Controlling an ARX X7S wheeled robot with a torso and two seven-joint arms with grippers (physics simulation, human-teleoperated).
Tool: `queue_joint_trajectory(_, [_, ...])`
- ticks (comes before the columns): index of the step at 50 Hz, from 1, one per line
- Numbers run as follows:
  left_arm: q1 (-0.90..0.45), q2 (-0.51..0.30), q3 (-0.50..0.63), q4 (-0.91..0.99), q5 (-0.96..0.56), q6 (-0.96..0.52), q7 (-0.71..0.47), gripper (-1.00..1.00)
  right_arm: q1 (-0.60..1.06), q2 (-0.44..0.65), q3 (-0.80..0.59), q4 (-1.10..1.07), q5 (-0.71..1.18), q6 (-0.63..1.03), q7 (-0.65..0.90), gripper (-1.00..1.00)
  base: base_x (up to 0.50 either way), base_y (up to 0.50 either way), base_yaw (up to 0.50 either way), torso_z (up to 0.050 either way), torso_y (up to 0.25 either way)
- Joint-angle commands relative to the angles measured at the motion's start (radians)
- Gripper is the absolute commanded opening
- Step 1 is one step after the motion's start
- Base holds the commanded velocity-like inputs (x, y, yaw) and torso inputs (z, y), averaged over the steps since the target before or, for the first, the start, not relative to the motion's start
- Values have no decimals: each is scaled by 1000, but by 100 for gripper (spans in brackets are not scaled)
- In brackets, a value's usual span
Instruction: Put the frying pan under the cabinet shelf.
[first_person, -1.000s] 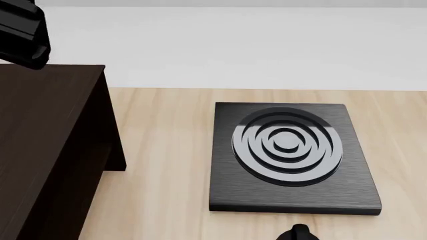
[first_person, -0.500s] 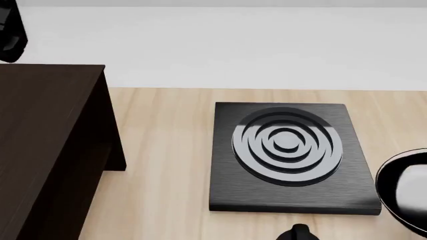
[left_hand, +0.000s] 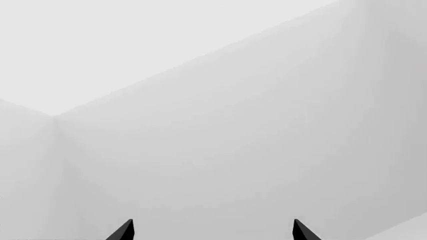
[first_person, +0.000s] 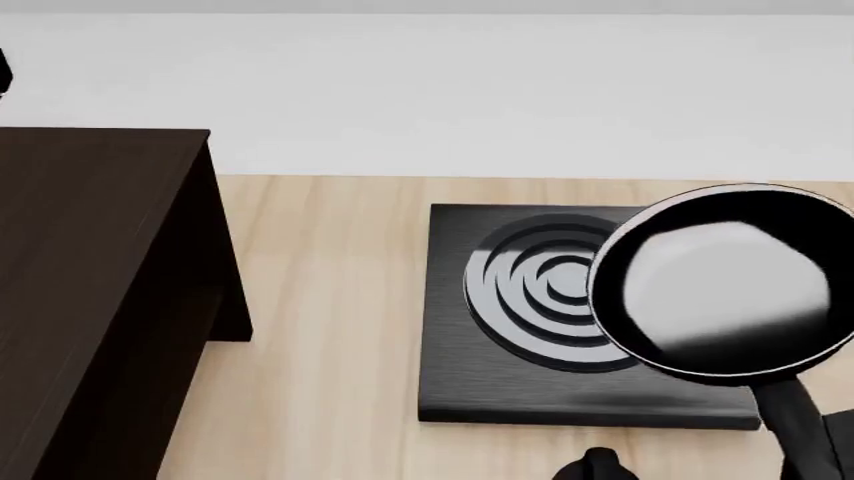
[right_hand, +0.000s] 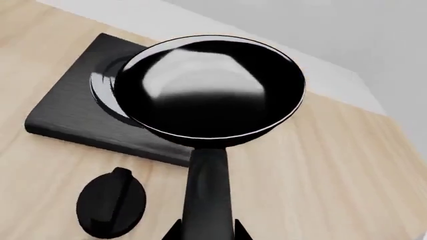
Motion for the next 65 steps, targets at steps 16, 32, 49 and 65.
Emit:
queue_joint_trajectory(16, [65, -50, -25, 23, 28, 51, 30, 100, 960, -39, -661, -43, 649, 260, 520, -100, 0, 0, 0, 1, 1])
queue_joint_trajectory(32, [96, -61, -20, 32, 60, 71, 45, 100, 968, -51, -690, -205, 803, 113, 565, -100, 0, 0, 0, 0, 1])
queue_joint_trajectory(49, [93, -71, -10, 43, 68, 67, 36, 100, 897, -133, -636, -188, 753, 79, 440, -100, 0, 0, 0, 1, 1])
queue_joint_trajectory(65, [103, -97, -19, 60, 59, 72, 24, 100, 699, -229, -535, -117, 555, 101, 213, -100, 0, 0, 0, 1, 1])
